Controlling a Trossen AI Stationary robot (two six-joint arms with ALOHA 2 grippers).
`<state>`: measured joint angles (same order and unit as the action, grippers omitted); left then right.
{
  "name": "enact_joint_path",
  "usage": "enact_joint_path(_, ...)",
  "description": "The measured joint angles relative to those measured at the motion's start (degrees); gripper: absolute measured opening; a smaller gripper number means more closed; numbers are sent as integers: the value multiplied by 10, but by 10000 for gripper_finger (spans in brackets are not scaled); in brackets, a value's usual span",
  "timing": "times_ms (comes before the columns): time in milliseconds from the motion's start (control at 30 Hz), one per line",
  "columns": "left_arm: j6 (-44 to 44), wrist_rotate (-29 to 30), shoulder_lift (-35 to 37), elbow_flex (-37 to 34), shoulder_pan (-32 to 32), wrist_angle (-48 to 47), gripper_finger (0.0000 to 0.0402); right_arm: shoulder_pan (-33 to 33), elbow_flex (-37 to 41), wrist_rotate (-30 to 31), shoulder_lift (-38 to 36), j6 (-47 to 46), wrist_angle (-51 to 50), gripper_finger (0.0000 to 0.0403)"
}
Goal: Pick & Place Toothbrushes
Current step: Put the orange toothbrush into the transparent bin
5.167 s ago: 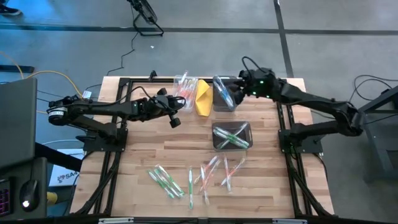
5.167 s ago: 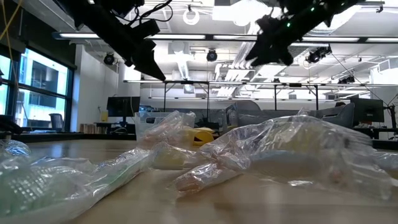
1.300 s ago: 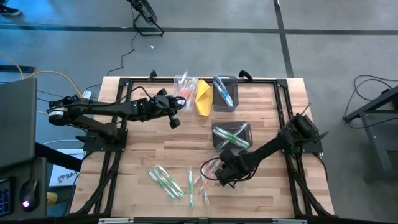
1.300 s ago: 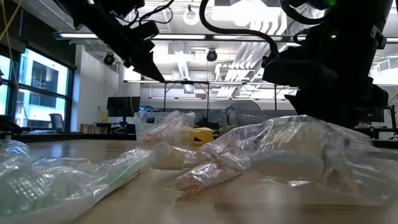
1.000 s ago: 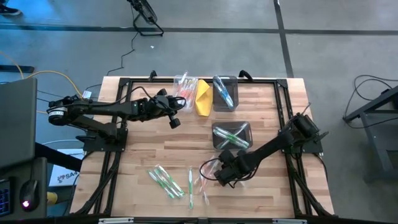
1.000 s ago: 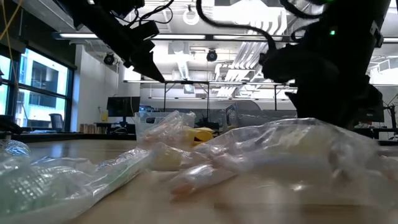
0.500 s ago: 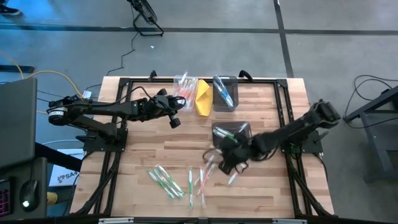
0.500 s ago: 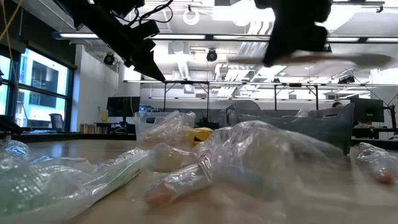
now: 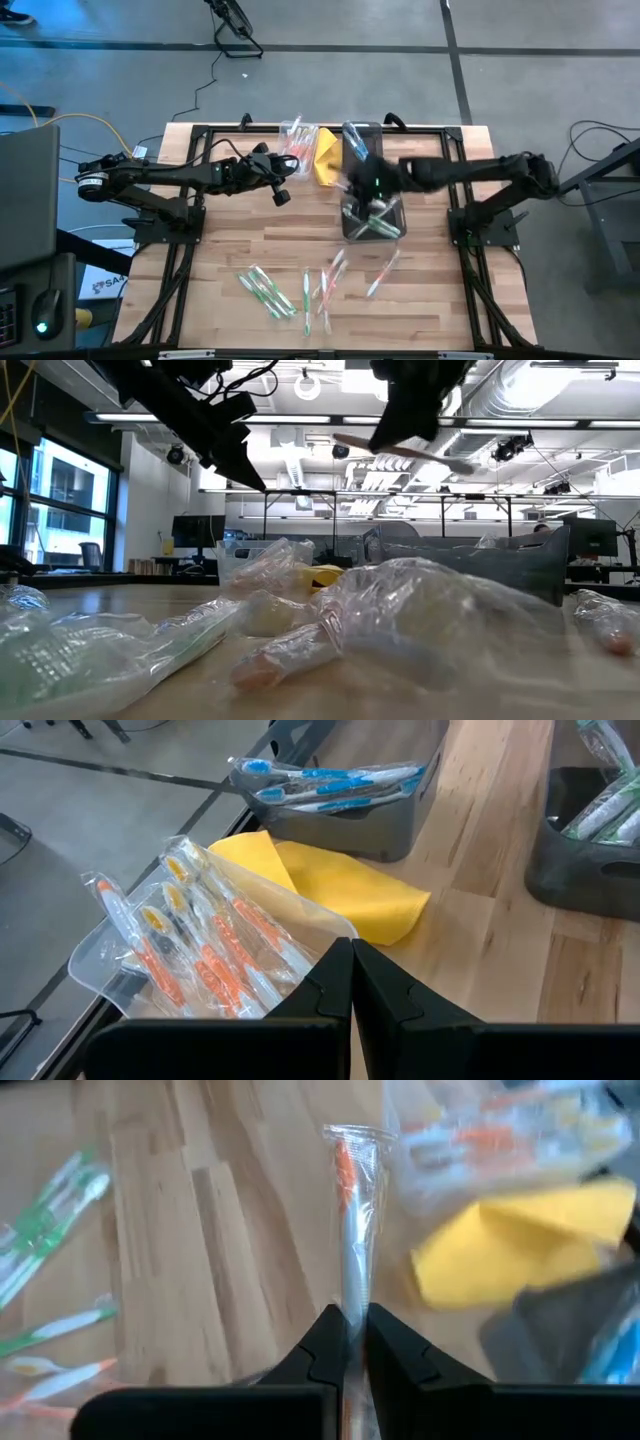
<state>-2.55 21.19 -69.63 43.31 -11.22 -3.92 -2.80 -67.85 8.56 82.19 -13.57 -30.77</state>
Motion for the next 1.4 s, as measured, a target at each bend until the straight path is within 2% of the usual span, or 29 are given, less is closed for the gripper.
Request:
enact_joint_path(167,0,1,0,0,0,0,0,-97,0,-118,9,90,60,17)
enact_joint_path(400,-2,40,0,0,-1,26,0,-203,0,-225,9,154,126,17)
enact_joint_path(700,-13,36,0,0,-4,99,0,-281,0,-348,9,190,196,17)
enact_joint_path(767,-17,0,0,0,-19,111,0,-291,0,-366,9,205,203,17)
enact_joint_path(900,-3,-108,-24,0,-79,160,0,-310,0,-387,9,229,207,17)
enact_joint_path(1033,0,-223,-65,0,-140,242,0,-315,0,-408,15,231,225,17)
enact_joint_path(1167,2,-328,-99,0,-173,335,0,-313,0,-448,26,229,246,17)
enact_joint_path(1233,2,-343,-104,0,-180,363,0,-310,0,-449,32,229,253,17)
enact_joint_path(1400,1,-336,-106,0,-180,383,0,-302,0,-445,46,228,271,17)
